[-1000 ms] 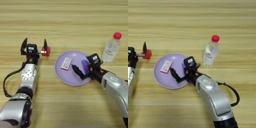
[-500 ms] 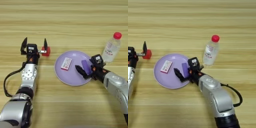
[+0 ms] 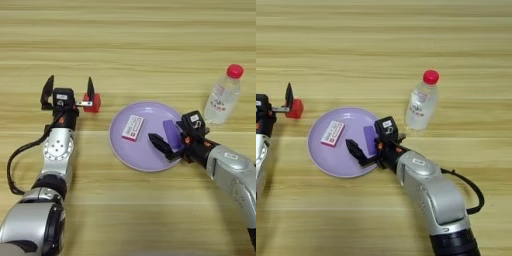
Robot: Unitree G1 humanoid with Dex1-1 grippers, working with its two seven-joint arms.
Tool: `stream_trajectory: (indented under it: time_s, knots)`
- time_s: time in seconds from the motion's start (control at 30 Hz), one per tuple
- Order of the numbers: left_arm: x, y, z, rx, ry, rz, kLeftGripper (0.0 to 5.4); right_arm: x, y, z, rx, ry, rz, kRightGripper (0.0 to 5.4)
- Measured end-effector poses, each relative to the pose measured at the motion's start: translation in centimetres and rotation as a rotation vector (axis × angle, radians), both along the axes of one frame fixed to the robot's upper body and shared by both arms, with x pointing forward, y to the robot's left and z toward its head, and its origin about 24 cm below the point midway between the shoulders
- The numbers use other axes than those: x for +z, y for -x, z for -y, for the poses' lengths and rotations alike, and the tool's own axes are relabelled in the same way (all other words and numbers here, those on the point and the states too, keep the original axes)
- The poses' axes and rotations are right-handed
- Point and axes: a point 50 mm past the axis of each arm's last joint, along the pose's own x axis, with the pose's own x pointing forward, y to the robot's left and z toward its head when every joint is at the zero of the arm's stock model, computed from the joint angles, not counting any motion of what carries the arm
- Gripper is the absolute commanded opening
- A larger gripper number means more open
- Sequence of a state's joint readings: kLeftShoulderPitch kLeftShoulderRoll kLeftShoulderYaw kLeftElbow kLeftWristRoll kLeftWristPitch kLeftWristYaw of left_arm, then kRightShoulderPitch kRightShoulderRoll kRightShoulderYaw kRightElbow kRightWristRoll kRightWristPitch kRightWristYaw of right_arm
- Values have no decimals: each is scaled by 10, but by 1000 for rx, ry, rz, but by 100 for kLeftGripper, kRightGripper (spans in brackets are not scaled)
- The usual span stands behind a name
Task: Move the objects on the table
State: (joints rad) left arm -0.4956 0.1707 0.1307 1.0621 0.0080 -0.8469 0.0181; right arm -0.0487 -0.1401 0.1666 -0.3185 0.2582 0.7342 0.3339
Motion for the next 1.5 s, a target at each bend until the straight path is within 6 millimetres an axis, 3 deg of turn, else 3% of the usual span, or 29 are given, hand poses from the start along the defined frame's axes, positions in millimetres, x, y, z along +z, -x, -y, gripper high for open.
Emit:
stream_trajectory:
  time_s: [0.77,1.5]
  knots:
    - [1,1,0,8,5,14,537,-19,-5,-6,14,6,-45,540]
    - [2,1,1,6,7,16,540,-19,-7,10,113,267,64,273]
